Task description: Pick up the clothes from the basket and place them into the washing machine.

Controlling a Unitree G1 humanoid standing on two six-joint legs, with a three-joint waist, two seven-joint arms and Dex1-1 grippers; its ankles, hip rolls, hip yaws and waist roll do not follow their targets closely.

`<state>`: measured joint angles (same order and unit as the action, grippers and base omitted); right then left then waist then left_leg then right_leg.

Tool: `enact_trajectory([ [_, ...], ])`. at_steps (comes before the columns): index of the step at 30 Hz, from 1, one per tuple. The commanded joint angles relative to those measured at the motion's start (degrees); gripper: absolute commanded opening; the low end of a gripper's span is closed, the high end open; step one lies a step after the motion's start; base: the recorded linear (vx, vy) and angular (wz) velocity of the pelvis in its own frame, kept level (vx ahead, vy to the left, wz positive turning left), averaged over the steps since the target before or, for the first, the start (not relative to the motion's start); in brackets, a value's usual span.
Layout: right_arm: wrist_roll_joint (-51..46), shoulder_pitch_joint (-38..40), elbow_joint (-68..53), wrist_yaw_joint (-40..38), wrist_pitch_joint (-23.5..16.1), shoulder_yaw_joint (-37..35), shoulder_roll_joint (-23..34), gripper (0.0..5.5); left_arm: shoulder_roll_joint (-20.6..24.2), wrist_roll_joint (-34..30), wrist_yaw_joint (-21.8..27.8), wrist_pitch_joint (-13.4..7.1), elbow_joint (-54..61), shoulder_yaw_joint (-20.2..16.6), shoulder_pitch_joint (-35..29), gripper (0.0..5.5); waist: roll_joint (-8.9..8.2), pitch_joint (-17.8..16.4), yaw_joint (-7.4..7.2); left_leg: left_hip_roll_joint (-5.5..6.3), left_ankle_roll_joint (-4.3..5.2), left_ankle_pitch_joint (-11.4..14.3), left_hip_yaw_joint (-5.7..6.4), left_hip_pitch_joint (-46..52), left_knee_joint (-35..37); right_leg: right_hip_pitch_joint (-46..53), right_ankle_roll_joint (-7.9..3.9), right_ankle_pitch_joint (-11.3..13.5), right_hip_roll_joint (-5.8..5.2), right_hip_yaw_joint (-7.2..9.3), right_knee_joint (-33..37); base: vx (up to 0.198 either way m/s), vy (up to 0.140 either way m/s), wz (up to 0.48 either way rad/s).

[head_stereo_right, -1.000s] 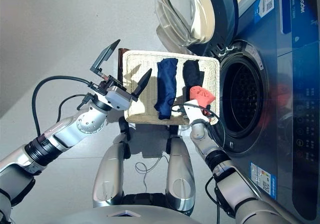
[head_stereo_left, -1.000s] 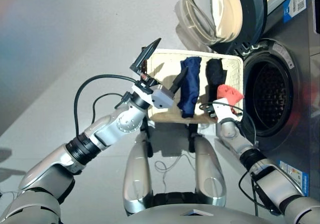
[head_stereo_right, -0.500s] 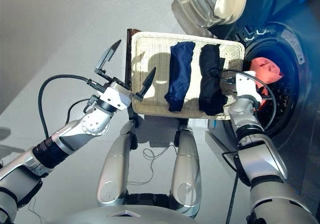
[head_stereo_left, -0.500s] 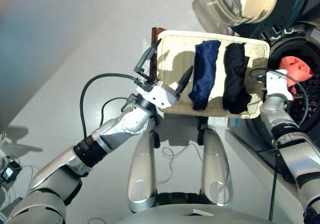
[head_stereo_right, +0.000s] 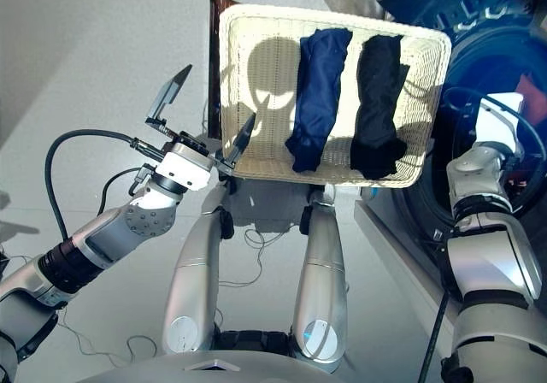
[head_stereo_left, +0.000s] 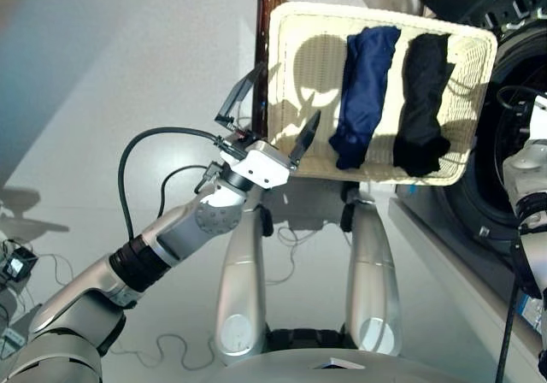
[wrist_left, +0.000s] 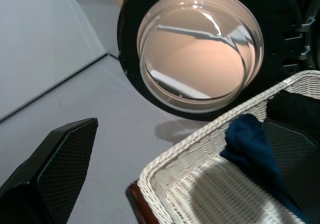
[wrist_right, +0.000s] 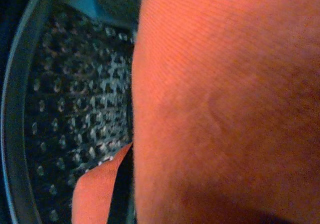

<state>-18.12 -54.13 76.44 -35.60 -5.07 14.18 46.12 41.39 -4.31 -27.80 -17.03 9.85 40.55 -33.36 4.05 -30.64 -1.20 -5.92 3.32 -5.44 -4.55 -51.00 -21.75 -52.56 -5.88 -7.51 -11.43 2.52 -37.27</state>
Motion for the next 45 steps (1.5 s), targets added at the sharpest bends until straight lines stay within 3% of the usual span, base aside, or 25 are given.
enact_trajectory([
  [1,-4.84,0.07,1.76,-1.83,0.51,-1.25,6.93,0.00,1.50,0.56,-2.29,-1.37,6.51,-1.41,0.94,5.50,-0.69,0.85,-0.24,-3.37,2.51,10.71,-0.12,-2.48,-14.33,-4.47,-1.07,-0.33,0.52,-3.05,-3.47,-0.052,-0.031,0.011],
  [5,-7.98,-0.69,2.82,-2.28,0.55,-1.84,7.77,0.00,2.62,0.68,-2.93,-1.10,6.67,-1.42,0.05,5.50,-0.99,0.85,-0.22,-3.87,2.36,12.12,0.38,-5.57,-18.13,-7.96,-1.10,-1.76,0.83,-3.13,-7.43,0.000,0.000,0.000],
  [6,-8.01,-0.79,2.87,-2.26,0.55,-1.79,7.77,0.56,2.63,0.69,-2.93,-1.09,6.69,-1.46,0.04,5.50,-1.01,0.85,-0.22,-3.88,2.36,12.17,0.37,-5.67,-18.25,-8.07,-1.10,-1.79,0.85,-3.16,-7.53,0.000,0.000,0.000],
  [7,-9.49,-1.03,2.68,-1.76,0.39,-1.79,8.00,5.50,2.78,1.12,-3.10,-1.04,6.77,-1.50,0.01,5.50,-1.17,0.85,-0.27,-3.98,2.36,12.22,0.32,-6.06,-18.38,-8.47,-1.08,-1.72,0.92,-3.09,-7.53,0.000,0.000,0.000],
  [15,-11.51,-1.59,-0.23,0.58,-1.49,0.36,6.46,5.50,2.31,2.11,-2.42,-0.87,5.75,-1.52,0.12,5.50,-1.76,0.85,-0.71,-3.94,2.61,11.36,-0.27,-4.68,-15.93,-7.62,-1.03,-0.87,1.09,-3.54,-5.14,0.000,0.000,0.000],
  [24,-19.39,0.44,-10.88,2.64,-7.77,0.54,-3.42,5.50,0.60,2.79,-1.28,-0.16,5.06,-3.96,2.34,5.50,-2.82,0.85,-1.32,-4.53,2.98,10.69,-2.01,-0.51,-12.84,-4.25,-0.84,-0.26,1.79,-4.19,-1.84,0.000,0.000,0.000],
  [29,-16.49,8.33,-28.69,3.11,-11.03,1.97,-8.13,5.50,-0.51,2.88,-0.53,0.12,4.43,-5.80,4.37,5.50,-3.72,0.85,-2.50,-4.52,2.92,10.59,-3.04,1.26,-12.14,-2.99,-0.81,0.19,1.81,-4.66,-1.12,0.000,0.000,0.000],
  [30,-16.34,8.70,-29.07,2.92,-10.91,1.82,-8.17,5.50,-0.50,2.88,-0.52,0.10,4.44,-5.73,4.45,5.50,-3.78,0.85,-2.45,-4.48,2.92,10.56,-3.09,1.46,-12.04,-2.84,-0.82,0.19,1.79,-4.69,-1.08,0.000,0.000,0.000],
  [31,-13.97,13.12,-38.43,3.63,-12.84,2.59,-9.60,5.50,-0.76,3.18,0.19,-0.01,3.74,-5.81,4.95,5.50,-4.09,0.85,-2.96,-4.41,2.79,10.36,-3.44,2.31,-11.41,-2.34,-0.89,0.62,1.89,-5.03,-0.58,0.000,0.000,0.000],
  [35,-11.57,20.96,-52.85,7.25,-15.41,3.52,-12.21,5.50,-1.53,5.09,2.03,-0.93,0.76,-4.73,4.72,5.50,-4.68,0.85,-3.33,-4.42,2.40,9.92,-4.02,4.11,-10.30,-0.77,-0.94,0.99,2.16,-5.41,0.51,0.000,0.000,0.000],
  [40,-7.30,27.21,-68.18,11.45,-16.47,5.51,-13.56,5.50,-5.76,10.09,6.02,-0.74,-7.74,-2.50,4.59,5.50,-5.50,0.85,-4.07,-4.52,2.28,9.55,-4.22,5.61,-9.69,0.80,-1.15,1.28,2.24,-5.50,1.28,0.000,0.000,0.000],
  [45,-1.39,26.32,-78.88,11.07,-15.91,8.03,-14.17,5.50,-16.22,14.93,7.53,1.03,-19.73,0.43,2.35,5.50,-6.73,0.85,-5.05,-4.62,2.41,9.18,-4.36,6.53,-9.12,1.50,-1.11,1.58,2.54,-5.74,1.62,0.000,0.000,0.000],
])
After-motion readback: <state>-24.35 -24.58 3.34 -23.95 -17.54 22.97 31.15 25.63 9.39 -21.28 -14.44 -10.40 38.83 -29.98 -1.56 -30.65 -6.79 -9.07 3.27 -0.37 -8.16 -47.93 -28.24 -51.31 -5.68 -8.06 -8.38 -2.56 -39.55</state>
